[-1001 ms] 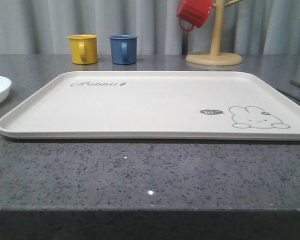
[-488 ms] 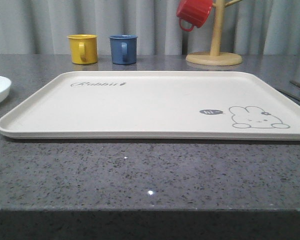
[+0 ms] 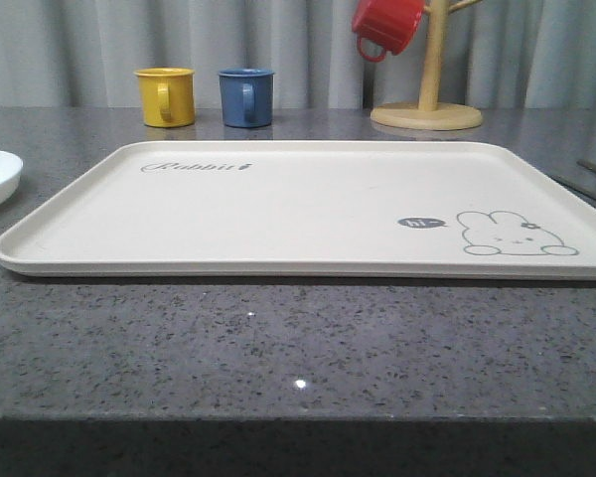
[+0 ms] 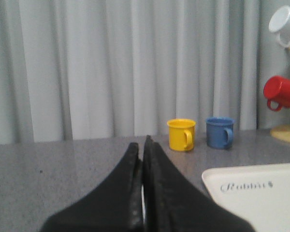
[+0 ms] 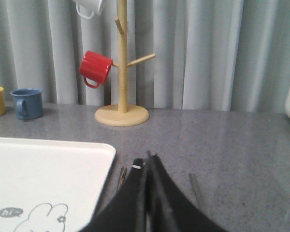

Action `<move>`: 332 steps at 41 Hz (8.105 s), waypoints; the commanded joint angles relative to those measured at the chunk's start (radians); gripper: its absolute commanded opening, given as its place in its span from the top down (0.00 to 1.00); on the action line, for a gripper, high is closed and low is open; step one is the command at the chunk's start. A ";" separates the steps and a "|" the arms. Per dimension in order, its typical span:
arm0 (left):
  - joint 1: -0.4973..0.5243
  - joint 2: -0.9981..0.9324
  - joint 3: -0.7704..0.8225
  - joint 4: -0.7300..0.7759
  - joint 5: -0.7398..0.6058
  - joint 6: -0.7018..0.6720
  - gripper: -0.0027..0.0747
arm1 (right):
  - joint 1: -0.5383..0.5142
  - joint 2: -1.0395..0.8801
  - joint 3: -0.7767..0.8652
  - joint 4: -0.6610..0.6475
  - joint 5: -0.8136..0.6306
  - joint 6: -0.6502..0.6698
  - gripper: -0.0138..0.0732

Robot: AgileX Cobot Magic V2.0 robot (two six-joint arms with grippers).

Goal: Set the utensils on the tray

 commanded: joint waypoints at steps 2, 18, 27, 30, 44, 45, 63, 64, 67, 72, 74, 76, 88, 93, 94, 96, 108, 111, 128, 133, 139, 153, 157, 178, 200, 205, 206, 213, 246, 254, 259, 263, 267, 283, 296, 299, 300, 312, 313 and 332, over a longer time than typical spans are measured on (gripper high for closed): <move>-0.007 0.053 -0.180 -0.010 0.066 -0.010 0.99 | -0.007 0.118 -0.184 0.004 0.068 0.001 0.92; -0.007 0.383 -0.464 -0.010 0.391 -0.010 0.99 | -0.007 0.462 -0.433 0.004 0.355 0.001 0.92; -0.007 0.465 -0.460 -0.010 0.398 -0.010 0.99 | -0.007 0.553 -0.430 0.004 0.398 0.001 0.92; -0.007 0.485 -0.460 -0.010 0.398 -0.010 0.99 | -0.007 0.571 -0.427 0.004 0.407 0.001 0.92; -0.007 0.541 -0.460 -0.006 0.401 -0.010 0.81 | -0.007 0.592 -0.421 -0.001 0.415 0.000 0.57; -0.007 0.543 -0.460 -0.006 0.401 -0.010 0.76 | -0.007 0.592 -0.421 -0.001 0.415 0.000 0.52; -0.007 0.837 -0.574 0.038 0.681 -0.006 0.34 | -0.007 0.592 -0.421 0.000 0.414 0.000 0.32; -0.007 0.867 -0.588 0.038 0.705 -0.006 0.34 | -0.007 0.592 -0.421 0.000 0.414 0.000 0.32; -0.001 0.934 -0.615 0.038 0.718 -0.006 0.34 | -0.007 0.592 -0.421 0.000 0.414 0.000 0.32; 0.086 1.021 -0.669 0.025 0.718 -0.006 0.34 | -0.007 0.592 -0.421 0.000 0.414 0.000 0.32; 0.134 1.050 -0.692 0.001 0.714 0.003 0.34 | -0.007 0.592 -0.421 0.000 0.414 0.000 0.32; 0.186 1.073 -0.708 -0.041 0.712 0.022 0.34 | -0.007 0.592 -0.421 0.000 0.414 0.000 0.32; 0.502 1.241 -0.748 -0.436 0.704 0.302 0.34 | -0.007 0.592 -0.421 0.000 0.414 0.000 0.32; 0.556 1.309 -0.748 -0.522 0.701 0.369 0.34 | -0.007 0.592 -0.421 0.000 0.414 0.000 0.32; 0.559 1.325 -0.748 -0.537 0.699 0.378 0.34 | -0.007 0.592 -0.421 0.000 0.414 0.000 0.32; 0.559 1.351 -0.748 -0.562 0.687 0.398 0.34 | -0.007 0.592 -0.421 0.000 0.414 0.000 0.32; 0.559 1.457 -0.748 -0.616 0.634 0.427 0.35 | -0.007 0.592 -0.421 0.000 0.414 0.000 0.32; 0.559 1.472 -0.749 -0.617 0.628 0.447 0.37 | -0.007 0.592 -0.421 0.000 0.414 0.000 0.32; 0.559 1.473 -0.749 -0.598 0.626 0.447 0.82 | -0.007 0.592 -0.421 0.000 0.414 0.000 0.32; 0.559 1.473 -0.749 -0.590 0.624 0.447 0.86 | -0.007 0.592 -0.421 0.000 0.414 0.000 0.32; 0.559 1.473 -0.749 -0.588 0.626 0.447 0.92 | -0.007 0.592 -0.421 0.000 0.414 0.000 0.32; 0.559 1.461 -0.776 -0.618 0.664 0.447 0.99 | -0.007 0.592 -0.421 0.000 0.414 0.000 0.32; 0.559 1.446 -0.820 -0.639 0.704 0.447 0.99 | -0.007 0.592 -0.421 0.000 0.414 0.000 0.32; 0.274 1.424 -0.948 -0.860 0.856 0.554 0.99 | -0.007 0.592 -0.421 0.000 0.414 0.000 0.32; -0.106 1.595 -0.980 -0.640 0.639 0.442 0.99 | -0.007 0.592 -0.421 0.000 0.414 0.000 0.32; -0.106 1.622 -0.988 -0.638 0.626 0.442 0.99 | -0.007 0.592 -0.421 0.000 0.414 0.000 0.32; -0.104 1.626 -0.988 -0.638 0.621 0.442 0.99 | -0.007 0.592 -0.421 0.000 0.414 0.000 0.32; -0.104 1.632 -0.988 -0.621 0.583 0.442 0.99 | -0.007 0.592 -0.421 0.000 0.414 0.000 0.32; -0.196 1.407 -1.012 -0.418 0.667 0.398 0.52 | -0.007 0.592 -0.421 0.000 0.414 0.000 0.32; -0.387 1.261 -1.010 -0.037 0.722 0.133 0.52 | -0.007 0.592 -0.421 0.000 0.414 0.000 0.32; -0.463 1.150 -0.979 0.045 0.705 0.010 0.52 | -0.007 0.592 -0.421 0.000 0.414 0.000 0.32; -0.483 1.058 -0.935 0.042 0.669 -0.006 0.52 | -0.007 0.592 -0.421 0.000 0.414 0.000 0.32; -0.484 0.972 -0.880 0.036 0.641 -0.006 0.52 | -0.007 0.592 -0.421 0.000 0.414 0.000 0.32; -0.484 0.777 -0.700 0.025 0.591 -0.008 0.52 | -0.007 0.592 -0.421 0.000 0.414 0.000 0.32; -0.484 0.780 -0.681 0.002 0.580 -0.008 0.52 | -0.007 0.592 -0.421 0.000 0.414 0.000 0.32; -0.484 0.780 -0.681 0.002 0.580 -0.008 0.52 | -0.007 0.592 -0.421 0.011 0.413 0.000 0.32; -0.484 0.780 -0.681 0.002 0.580 -0.008 0.52 | -0.007 0.592 -0.421 0.016 0.409 0.000 0.32; -0.484 0.780 -0.681 0.002 0.574 -0.008 0.52 | -0.005 0.645 -0.465 0.020 0.475 0.000 0.32; -0.484 0.780 -0.681 0.002 0.574 -0.008 0.52 | -0.005 0.659 -0.474 0.020 0.498 0.000 0.32; -0.484 0.780 -0.681 0.002 0.574 -0.008 0.52 | 0.012 1.084 -0.751 0.071 0.804 -0.003 0.32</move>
